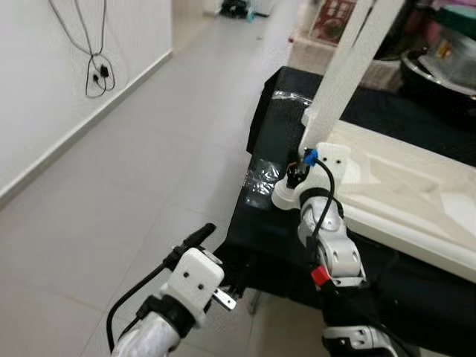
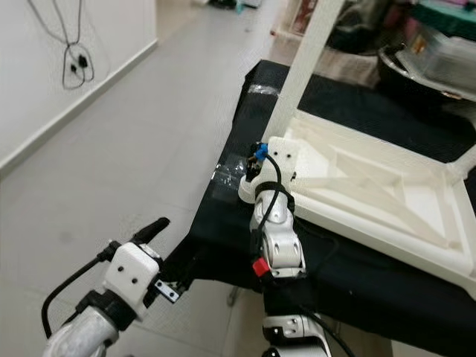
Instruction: Building children table
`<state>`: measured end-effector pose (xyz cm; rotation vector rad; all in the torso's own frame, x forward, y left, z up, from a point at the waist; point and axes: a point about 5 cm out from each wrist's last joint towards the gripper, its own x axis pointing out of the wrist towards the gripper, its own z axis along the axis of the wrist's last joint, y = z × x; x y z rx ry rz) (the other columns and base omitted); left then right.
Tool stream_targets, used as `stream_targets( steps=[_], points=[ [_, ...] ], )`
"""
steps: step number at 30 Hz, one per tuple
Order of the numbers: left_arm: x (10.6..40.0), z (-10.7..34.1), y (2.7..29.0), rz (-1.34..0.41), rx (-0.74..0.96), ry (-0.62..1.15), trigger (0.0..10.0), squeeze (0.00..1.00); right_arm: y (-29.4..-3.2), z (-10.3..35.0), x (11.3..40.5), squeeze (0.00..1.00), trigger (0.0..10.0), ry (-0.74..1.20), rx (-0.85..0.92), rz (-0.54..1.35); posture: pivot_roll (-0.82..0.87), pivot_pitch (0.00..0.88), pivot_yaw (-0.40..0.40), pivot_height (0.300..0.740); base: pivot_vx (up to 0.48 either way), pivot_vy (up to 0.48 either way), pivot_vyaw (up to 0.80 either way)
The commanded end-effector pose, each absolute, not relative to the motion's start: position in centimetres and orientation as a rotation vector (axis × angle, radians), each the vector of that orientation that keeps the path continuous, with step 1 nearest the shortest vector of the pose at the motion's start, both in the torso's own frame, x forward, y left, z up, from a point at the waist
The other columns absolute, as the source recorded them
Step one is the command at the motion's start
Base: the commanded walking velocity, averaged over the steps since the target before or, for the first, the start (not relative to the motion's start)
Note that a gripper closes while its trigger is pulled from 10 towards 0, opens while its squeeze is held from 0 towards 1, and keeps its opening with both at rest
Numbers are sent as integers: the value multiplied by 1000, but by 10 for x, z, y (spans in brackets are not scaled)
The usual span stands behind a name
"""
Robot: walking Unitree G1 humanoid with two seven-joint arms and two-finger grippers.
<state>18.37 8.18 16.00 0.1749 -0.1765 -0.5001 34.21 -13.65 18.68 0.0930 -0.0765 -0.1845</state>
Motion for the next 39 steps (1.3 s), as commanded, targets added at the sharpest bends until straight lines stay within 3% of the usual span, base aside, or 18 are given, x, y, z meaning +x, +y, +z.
stream_targets(
  steps=[1, 11, 13, 18, 22, 26, 27, 28, 32, 35, 37, 39],
  points=[
    [182, 157, 79, -509, 175, -165, 10000, 0, -142, 185, 342, 0, 10000, -63, 108, -197, 121, 69, -160, 740, 0, 0, 0],
    [183, 157, 79, -509, 174, -168, 10000, 0, -133, 190, 363, 0, 10000, -39, 164, -65, 124, 74, -160, 740, 0, 0, 0],
    [183, 159, 79, -512, 173, -171, 10000, 0, -146, 203, 382, 0, 10000, -76, 175, -27, 129, 82, -164, 740, 0, 0, 0],
    [182, 161, 80, -510, 175, -174, 10000, 0, -164, 218, 396, 0, 10000, -108, 192, -19, 131, 92, -164, 740, 0, 0, 0],
    [182, 161, 80, -512, 176, -174, 10000, 0, -162, 217, 404, 0, 10000, -53, 228, 214, 136, 102, -162, 740, 0, 0, 0],
    [182, 162, 80, -512, 175, -173, 10000, 0, -160, 216, 404, 0, 10000, -39, 236, 280, 137, 103, -162, 740, 0, 0, 0],
    [181, 161, 80, -512, 175, -171, 10000, 0, -155, 214, 400, 0, 0, -27, 270, 447, 135, 105, -158, 740, 0, 0, 0],
    [181, 161, 81, -510, 174, -166, 10000, 0, -151, 213, 394, 0, 0, -19, 294, 632, 138, 102, -152, 740, 0, 0, 0],
    [180, 158, 83, -512, 175, -155, 10000, 0, -147, 209, 388, 0, 0, -2, 268, 766, 133, 97, -125, 740, 0, 0, 0],
    [180, 157, 83, -521, 174, -151, 10000, 0, -152, 203, 396, 0, 0, 12, 173, 563, 129, 89, -102, 740, 0, 0, 0],
    [184, 158, 83, -550, 179, -153, 10000, 0, -168, 200, 403, 0, 0, 20, 98, 244, 137, 68, -59, 740, 0, 0, 0],
    [184, 158, 83, -550, 179, -153, 10000, 0, -168, 200, 403, 0, 0, 20, 98, 244, 137, 68, -59, 740, 0, 0, 0]
  ],
)
